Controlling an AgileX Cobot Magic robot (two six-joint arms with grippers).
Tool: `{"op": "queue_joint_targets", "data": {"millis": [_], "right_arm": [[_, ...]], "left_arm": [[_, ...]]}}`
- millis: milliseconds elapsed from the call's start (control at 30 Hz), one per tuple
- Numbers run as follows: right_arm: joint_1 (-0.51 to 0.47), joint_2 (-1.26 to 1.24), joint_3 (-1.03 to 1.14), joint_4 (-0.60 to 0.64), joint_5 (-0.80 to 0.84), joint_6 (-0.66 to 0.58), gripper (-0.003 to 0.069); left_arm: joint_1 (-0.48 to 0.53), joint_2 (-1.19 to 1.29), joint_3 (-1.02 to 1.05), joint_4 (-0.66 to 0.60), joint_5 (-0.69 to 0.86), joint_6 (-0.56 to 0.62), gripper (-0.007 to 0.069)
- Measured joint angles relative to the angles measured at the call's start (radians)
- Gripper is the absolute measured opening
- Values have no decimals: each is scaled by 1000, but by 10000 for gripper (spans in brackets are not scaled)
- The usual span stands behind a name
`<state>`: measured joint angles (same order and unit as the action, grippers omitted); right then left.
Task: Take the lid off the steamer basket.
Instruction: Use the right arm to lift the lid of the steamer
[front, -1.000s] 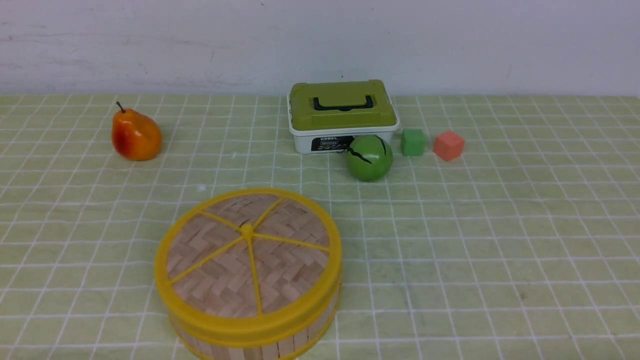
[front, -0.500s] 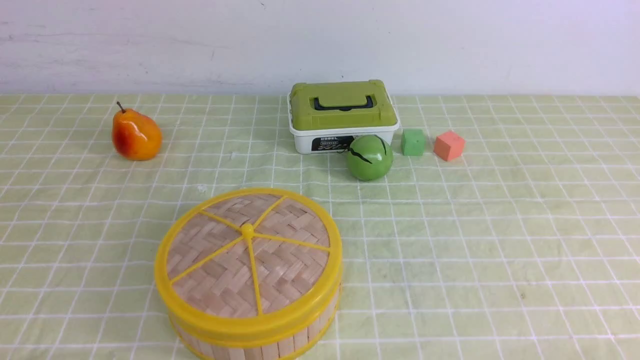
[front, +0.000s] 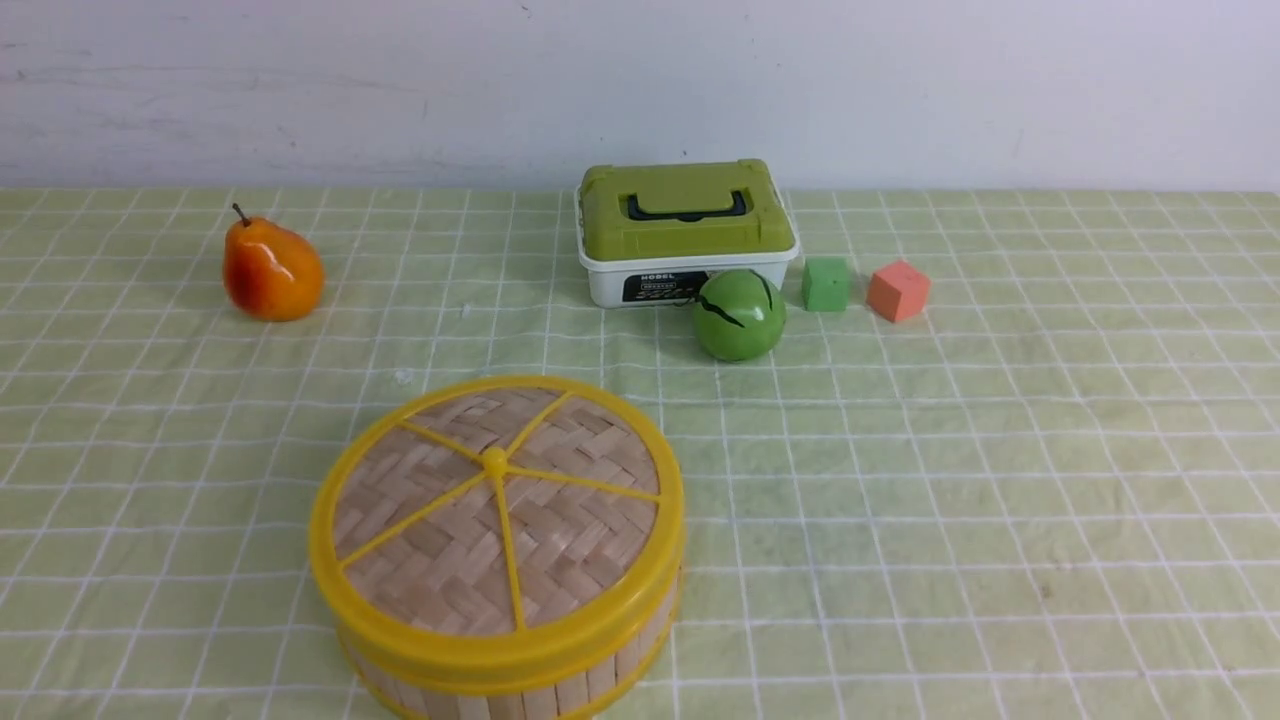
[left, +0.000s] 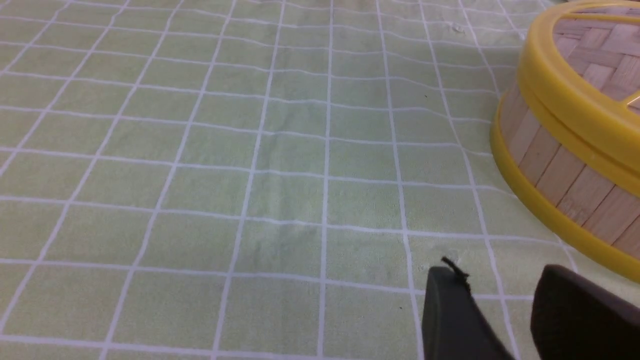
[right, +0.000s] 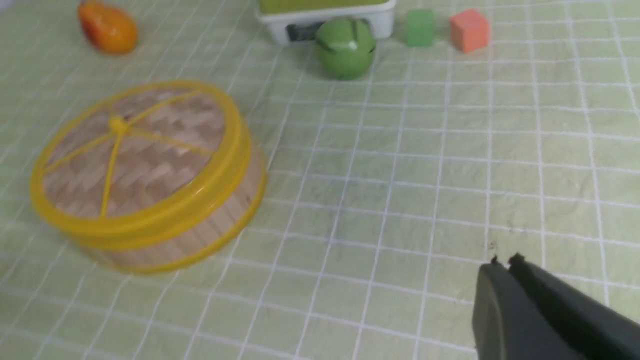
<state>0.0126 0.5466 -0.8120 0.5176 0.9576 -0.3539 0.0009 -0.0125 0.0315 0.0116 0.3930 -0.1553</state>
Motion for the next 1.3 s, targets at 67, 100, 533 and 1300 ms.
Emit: {"op": "queue_joint_targets", "data": {"millis": [67, 100, 533, 1300], "right_arm": [[32, 90, -95, 24, 65, -81, -22], [48, 136, -141, 38, 98, -107, -22], [438, 821, -811, -276, 294, 41, 0], [758, 1518, -1257, -350, 201, 187, 509]], "left_arm": [[0, 0, 0, 0, 0, 0, 239], [0, 0, 0, 0, 0, 0, 239], [0, 0, 0, 0, 0, 0, 239], [0, 0, 0, 0, 0, 0, 239]]}}
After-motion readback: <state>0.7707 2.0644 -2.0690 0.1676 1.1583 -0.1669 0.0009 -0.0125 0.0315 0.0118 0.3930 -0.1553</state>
